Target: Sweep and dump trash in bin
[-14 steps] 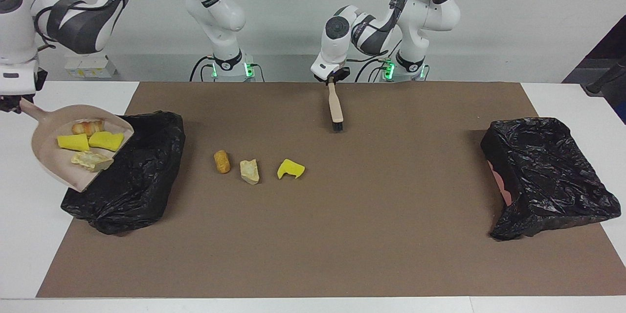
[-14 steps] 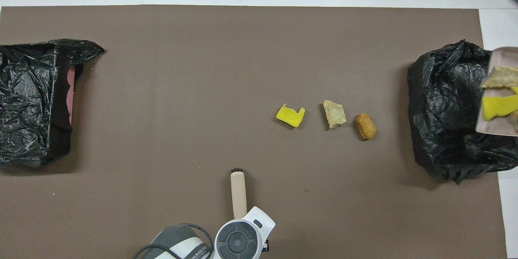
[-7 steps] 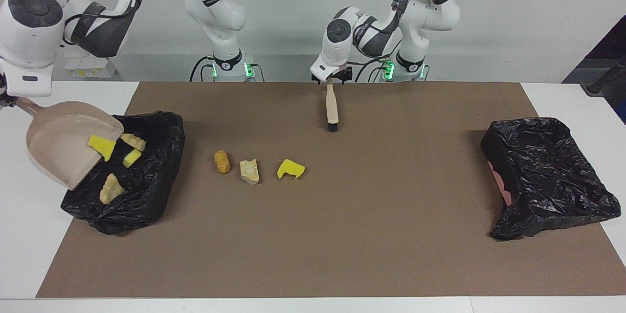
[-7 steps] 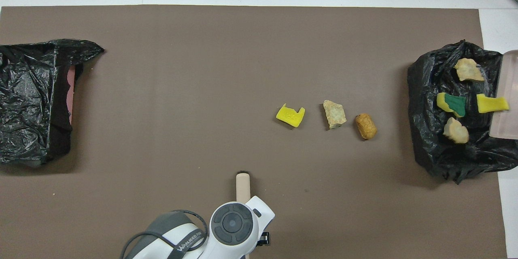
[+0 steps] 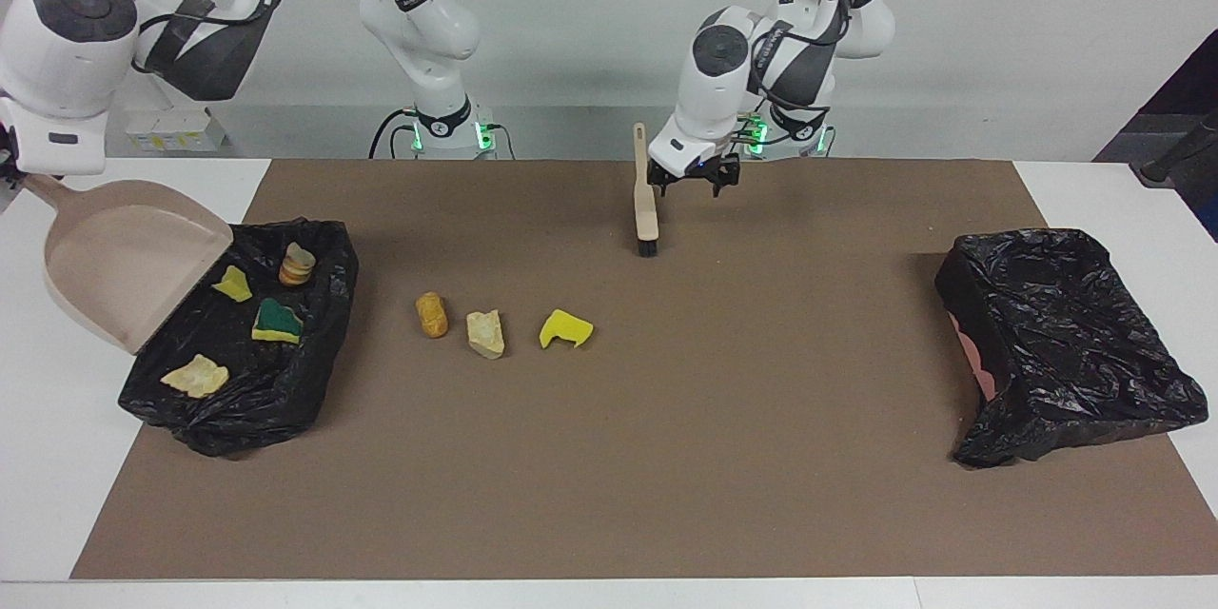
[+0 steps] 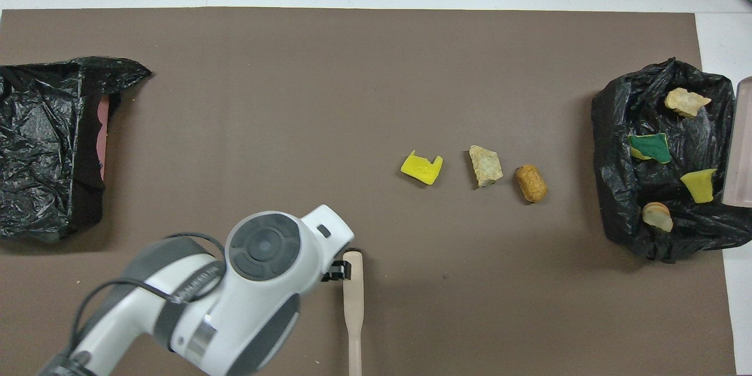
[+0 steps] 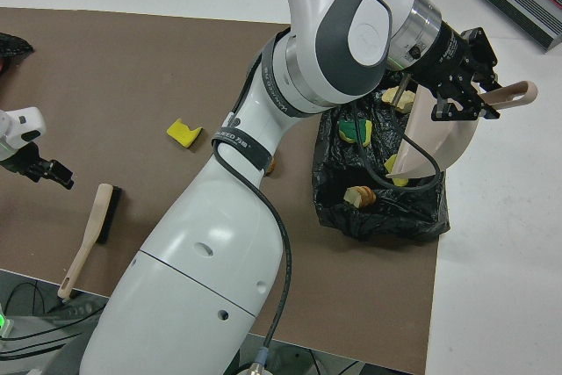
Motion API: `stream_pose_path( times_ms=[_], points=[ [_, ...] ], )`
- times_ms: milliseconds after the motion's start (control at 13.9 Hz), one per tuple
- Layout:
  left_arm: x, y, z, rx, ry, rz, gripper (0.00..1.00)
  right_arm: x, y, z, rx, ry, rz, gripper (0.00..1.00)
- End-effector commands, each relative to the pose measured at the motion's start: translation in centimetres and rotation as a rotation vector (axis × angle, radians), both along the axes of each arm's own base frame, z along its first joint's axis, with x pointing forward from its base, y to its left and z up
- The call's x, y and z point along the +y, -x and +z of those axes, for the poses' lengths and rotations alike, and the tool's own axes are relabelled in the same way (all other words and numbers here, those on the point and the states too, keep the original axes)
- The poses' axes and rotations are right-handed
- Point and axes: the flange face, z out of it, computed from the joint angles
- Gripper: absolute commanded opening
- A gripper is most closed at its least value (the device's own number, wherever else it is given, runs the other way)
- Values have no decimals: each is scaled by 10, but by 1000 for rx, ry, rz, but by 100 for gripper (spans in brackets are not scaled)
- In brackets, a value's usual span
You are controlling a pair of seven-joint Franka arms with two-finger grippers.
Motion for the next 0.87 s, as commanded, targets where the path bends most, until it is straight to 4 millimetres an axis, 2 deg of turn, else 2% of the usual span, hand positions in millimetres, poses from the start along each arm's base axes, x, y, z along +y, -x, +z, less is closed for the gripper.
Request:
stream_pose_path(
  times_ms=[0,216,360,505,649,793],
  points=[
    [55,-56,46,-80,25,-51,100,15,4,7,-4,-84,14,0],
    [111,-98,89,-180,12,-117,100,29,2,-3,-36,-279,15,0],
    [145,-120,114,-225,28,-137,100,58,-4,-10,-50,-380,38,0],
    [167,-129,134,-240,25,-164,100,81,-8,-18,-72,-492,35,0],
    [182,-133,157,-253,12,-177,100,119,-16,-29,-87,-533,34,0],
    [196,-136,180,-280,-1,-183,100,152,-23,-45,-138,-539,-58,0]
  ],
)
